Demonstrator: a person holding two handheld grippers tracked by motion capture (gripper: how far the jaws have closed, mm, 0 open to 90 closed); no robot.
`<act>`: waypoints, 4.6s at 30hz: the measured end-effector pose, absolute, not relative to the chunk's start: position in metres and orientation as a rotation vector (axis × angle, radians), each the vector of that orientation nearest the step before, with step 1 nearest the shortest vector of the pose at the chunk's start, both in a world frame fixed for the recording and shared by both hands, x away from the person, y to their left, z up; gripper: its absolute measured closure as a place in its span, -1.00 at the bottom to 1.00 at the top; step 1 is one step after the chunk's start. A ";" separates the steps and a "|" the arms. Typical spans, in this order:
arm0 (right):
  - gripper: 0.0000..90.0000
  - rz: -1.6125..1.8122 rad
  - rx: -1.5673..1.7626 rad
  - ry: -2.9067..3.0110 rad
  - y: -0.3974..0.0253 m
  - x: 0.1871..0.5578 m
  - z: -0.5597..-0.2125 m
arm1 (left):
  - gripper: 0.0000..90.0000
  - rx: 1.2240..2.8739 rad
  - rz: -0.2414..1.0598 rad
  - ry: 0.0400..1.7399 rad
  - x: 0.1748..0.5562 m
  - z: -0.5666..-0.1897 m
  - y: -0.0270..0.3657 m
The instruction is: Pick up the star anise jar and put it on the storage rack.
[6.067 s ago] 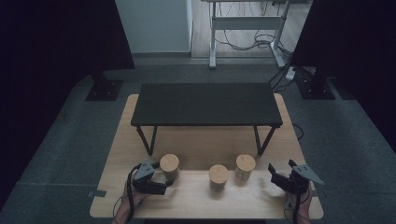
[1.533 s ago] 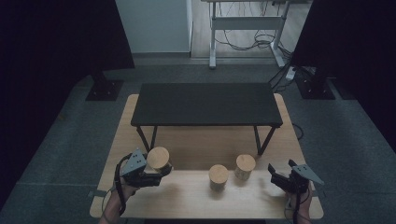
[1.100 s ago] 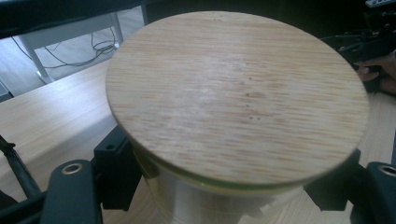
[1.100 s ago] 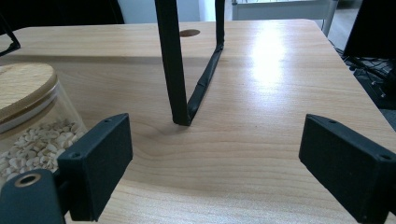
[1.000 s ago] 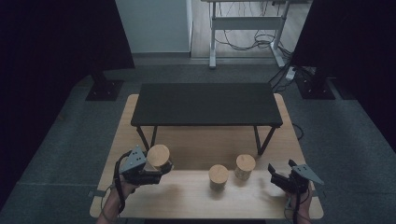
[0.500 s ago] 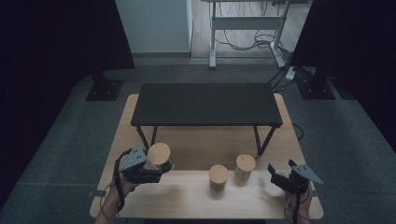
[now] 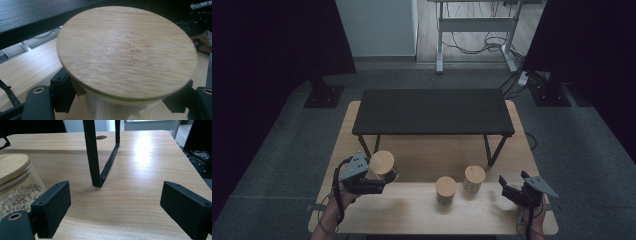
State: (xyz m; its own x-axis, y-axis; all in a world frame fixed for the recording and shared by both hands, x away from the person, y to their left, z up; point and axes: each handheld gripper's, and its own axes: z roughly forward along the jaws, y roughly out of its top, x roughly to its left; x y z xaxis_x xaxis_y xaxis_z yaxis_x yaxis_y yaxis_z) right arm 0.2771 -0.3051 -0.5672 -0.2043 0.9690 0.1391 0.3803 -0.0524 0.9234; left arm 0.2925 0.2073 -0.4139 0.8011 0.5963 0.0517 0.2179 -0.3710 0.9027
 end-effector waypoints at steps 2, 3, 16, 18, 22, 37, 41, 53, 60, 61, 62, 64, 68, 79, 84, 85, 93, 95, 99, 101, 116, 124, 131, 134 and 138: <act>-0.80 1.252 1.450 1.623 -0.305 0.277 -0.567 | -0.45 1.952 0.459 0.609 0.293 -0.412 0.207; -0.80 1.252 1.450 1.622 -0.305 0.277 -0.567 | -0.45 1.954 0.459 0.608 0.293 -0.411 0.207; -0.80 1.251 1.450 1.623 -0.305 0.277 -0.567 | -0.45 1.945 0.467 0.597 0.295 -0.398 0.207; -0.80 1.251 1.450 1.622 -0.305 0.277 -0.567 | -0.45 1.943 0.465 0.598 0.295 -0.397 0.208; -0.80 1.251 1.449 1.622 -0.305 0.277 -0.567 | -0.45 1.942 0.468 0.600 0.295 -0.395 0.209; -0.80 1.251 1.451 1.621 -0.305 0.277 -0.567 | -0.45 1.939 0.474 0.595 0.300 -0.384 0.209; -0.80 1.251 1.452 1.621 -0.305 0.277 -0.567 | -0.45 1.939 0.474 0.597 0.302 -0.382 0.209; -0.80 1.252 1.458 1.616 -0.306 0.277 -0.567 | -0.45 1.940 0.476 0.599 0.306 -0.375 0.209; -0.80 1.258 1.462 1.612 -0.306 0.277 -0.567 | -0.45 1.943 0.485 0.597 0.307 -0.370 0.209; -0.80 1.258 1.462 1.612 -0.306 0.277 -0.567 | -0.45 1.942 0.484 0.596 0.307 -0.370 0.209; -0.80 1.258 1.461 1.612 -0.306 0.277 -0.567 | -0.45 1.943 0.486 0.595 0.307 -0.369 0.208; -0.80 1.259 1.459 1.612 -0.306 0.277 -0.567 | -0.45 1.945 0.488 0.594 0.308 -0.368 0.208; -0.80 1.261 1.460 1.611 -0.306 0.277 -0.567 | -0.45 1.945 0.491 0.590 0.309 -0.366 0.207; -0.80 1.260 1.462 1.612 -0.306 0.277 -0.567 | -0.45 1.937 0.494 0.590 0.313 -0.358 0.206; -0.80 1.262 1.463 1.610 -0.306 0.277 -0.567 | -0.45 1.929 0.496 0.592 0.314 -0.355 0.206; -0.80 1.262 1.462 1.610 -0.306 0.277 -0.567 | -0.45 1.928 0.495 0.594 0.315 -0.354 0.206; -0.80 1.261 1.461 1.612 -0.306 0.277 -0.567 | -0.45 1.928 0.506 0.600 0.318 -0.351 0.207; -0.80 1.261 1.462 1.613 -0.306 0.277 -0.567 | -0.45 1.926 0.507 0.601 0.318 -0.350 0.207; -0.80 1.262 1.461 1.613 -0.306 0.277 -0.567 | -0.45 1.926 0.508 0.601 0.321 -0.347 0.207; -0.80 1.262 1.460 1.613 -0.306 0.277 -0.567 | -0.45 1.923 0.506 0.604 0.321 -0.345 0.207; -0.80 1.262 1.461 1.616 -0.306 0.277 -0.567 | -0.45 1.903 0.508 0.600 0.330 -0.335 0.205; -0.80 1.263 1.459 1.615 -0.306 0.277 -0.567 | -0.45 1.904 0.511 0.594 0.334 -0.329 0.202; -0.81 1.263 1.457 1.617 -0.306 0.277 -0.567 | -0.45 1.896 0.511 0.602 0.337 -0.330 0.201; -0.81 1.263 1.456 1.616 -0.306 0.277 -0.567 | -0.45 1.891 0.511 0.607 0.341 -0.330 0.201; -0.81 1.261 1.455 1.617 -0.306 0.277 -0.567 | -0.45 1.889 0.508 0.617 0.347 -0.330 0.200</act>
State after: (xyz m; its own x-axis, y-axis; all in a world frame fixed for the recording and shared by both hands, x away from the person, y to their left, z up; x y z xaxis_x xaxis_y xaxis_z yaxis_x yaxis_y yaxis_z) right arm 0.2770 -0.3060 -0.5672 -0.2034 0.9679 0.1477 0.3792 -0.0612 0.9233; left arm 0.3466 0.2003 -0.3299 0.7780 0.6247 0.0663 0.1860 -0.3299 0.9255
